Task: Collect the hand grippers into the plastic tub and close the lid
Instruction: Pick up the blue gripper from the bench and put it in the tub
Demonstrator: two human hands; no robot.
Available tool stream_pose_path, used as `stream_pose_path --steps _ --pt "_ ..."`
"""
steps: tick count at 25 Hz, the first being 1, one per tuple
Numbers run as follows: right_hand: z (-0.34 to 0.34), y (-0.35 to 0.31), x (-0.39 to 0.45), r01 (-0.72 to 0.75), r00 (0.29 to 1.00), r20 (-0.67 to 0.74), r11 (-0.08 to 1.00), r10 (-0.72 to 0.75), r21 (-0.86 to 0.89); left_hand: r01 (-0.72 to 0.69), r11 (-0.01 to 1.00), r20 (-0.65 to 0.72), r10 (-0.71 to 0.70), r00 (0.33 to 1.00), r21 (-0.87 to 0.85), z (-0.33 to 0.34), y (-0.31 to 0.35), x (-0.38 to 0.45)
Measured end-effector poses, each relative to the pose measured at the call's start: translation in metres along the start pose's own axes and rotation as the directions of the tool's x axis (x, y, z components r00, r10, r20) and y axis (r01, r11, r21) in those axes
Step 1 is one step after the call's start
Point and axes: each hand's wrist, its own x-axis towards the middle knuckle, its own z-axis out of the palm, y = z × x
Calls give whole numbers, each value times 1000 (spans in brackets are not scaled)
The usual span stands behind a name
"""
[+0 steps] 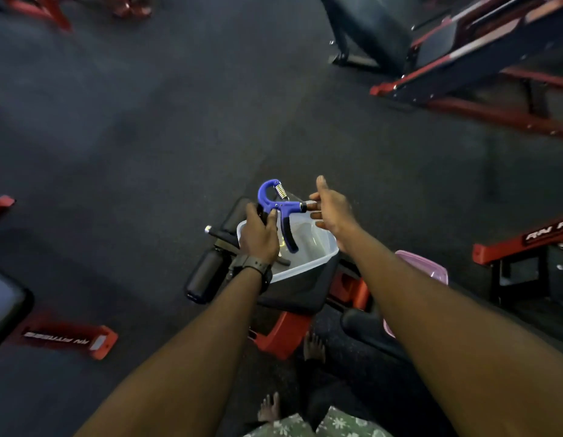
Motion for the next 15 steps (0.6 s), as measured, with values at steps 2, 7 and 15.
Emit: stream_pose_path --steps 2,7,15 --pt "2 26 53 -92 996 6 995 92 -37 104 992 9 -105 994 70 44 -22 30" --pt "8 54 103 -127 991 22 976 133 -177 200 949 10 -209 978 246 103 -72 65" --pt "20 91 153 -139 989 8 941 149 -307 397 862 126 -452 883 315 166 -111 98"
